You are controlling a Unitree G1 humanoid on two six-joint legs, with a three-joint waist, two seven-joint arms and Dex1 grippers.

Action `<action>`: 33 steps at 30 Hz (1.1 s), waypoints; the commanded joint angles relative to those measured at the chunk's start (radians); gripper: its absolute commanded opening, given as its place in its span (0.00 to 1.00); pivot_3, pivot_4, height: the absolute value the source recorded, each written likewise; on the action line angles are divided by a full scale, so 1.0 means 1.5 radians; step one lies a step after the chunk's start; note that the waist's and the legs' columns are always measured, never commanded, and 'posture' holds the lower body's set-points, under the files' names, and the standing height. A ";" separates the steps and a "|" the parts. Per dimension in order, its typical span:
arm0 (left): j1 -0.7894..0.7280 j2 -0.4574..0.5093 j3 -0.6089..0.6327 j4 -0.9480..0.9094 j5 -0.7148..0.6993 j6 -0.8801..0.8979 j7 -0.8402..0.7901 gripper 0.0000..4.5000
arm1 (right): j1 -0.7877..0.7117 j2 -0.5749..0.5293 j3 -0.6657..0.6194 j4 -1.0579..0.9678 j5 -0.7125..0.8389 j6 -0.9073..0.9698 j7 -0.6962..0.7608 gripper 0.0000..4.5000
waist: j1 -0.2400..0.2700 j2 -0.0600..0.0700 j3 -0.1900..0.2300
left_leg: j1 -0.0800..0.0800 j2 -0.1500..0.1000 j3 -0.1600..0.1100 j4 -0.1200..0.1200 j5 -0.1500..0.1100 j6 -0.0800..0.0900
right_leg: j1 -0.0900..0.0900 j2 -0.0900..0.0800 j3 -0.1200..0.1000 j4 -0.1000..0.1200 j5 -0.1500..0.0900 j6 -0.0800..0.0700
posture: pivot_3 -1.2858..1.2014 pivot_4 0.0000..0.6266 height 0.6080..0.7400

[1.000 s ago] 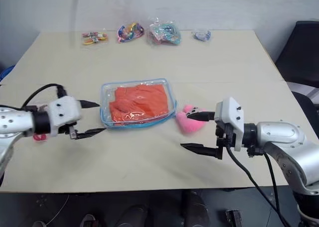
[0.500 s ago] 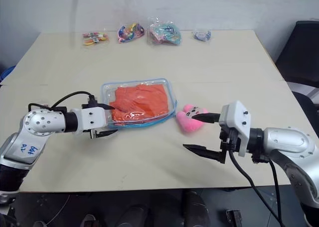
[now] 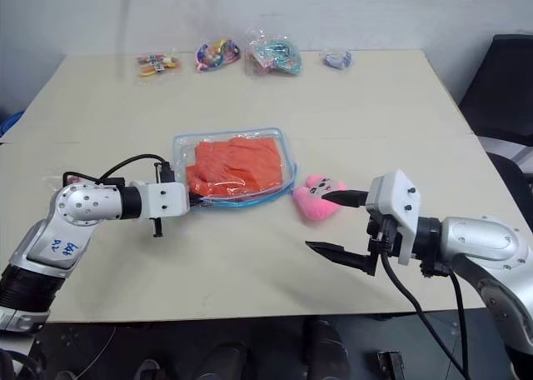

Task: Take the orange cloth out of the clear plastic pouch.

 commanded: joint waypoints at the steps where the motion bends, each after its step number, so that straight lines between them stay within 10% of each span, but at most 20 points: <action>1: 0.016 0.019 0.029 -0.011 -0.013 -0.047 -0.012 0.01 | -0.003 -0.016 -0.023 -0.018 0.012 -0.005 0.009 1.00 | 0.000 0.000 0.000 | 0.000 0.000 0.000 0.000 0.000 0.000 | 0.000 0.000 0.000 0.000 0.000 0.000 | 0.52 0.24 1.00; 22: 0.157 0.097 0.109 0.014 -0.069 -0.285 -0.075 0.01 | 0.024 -0.041 -0.019 0.005 -0.012 -0.033 0.083 1.00 | -0.001 0.000 0.000 | 0.002 0.000 0.001 0.000 0.000 0.001 | 0.000 0.000 0.000 0.000 0.000 0.000 | 0.52 0.24 1.00; 33: 0.231 0.107 0.178 -0.120 -0.233 -0.038 -0.107 0.72 | 0.029 -0.021 -0.010 0.015 -0.026 -0.036 0.048 1.00 | -0.002 0.000 0.000 | 0.002 0.000 0.002 0.000 -0.001 0.001 | 0.000 0.000 0.001 0.000 0.000 0.000 | 0.52 0.24 1.00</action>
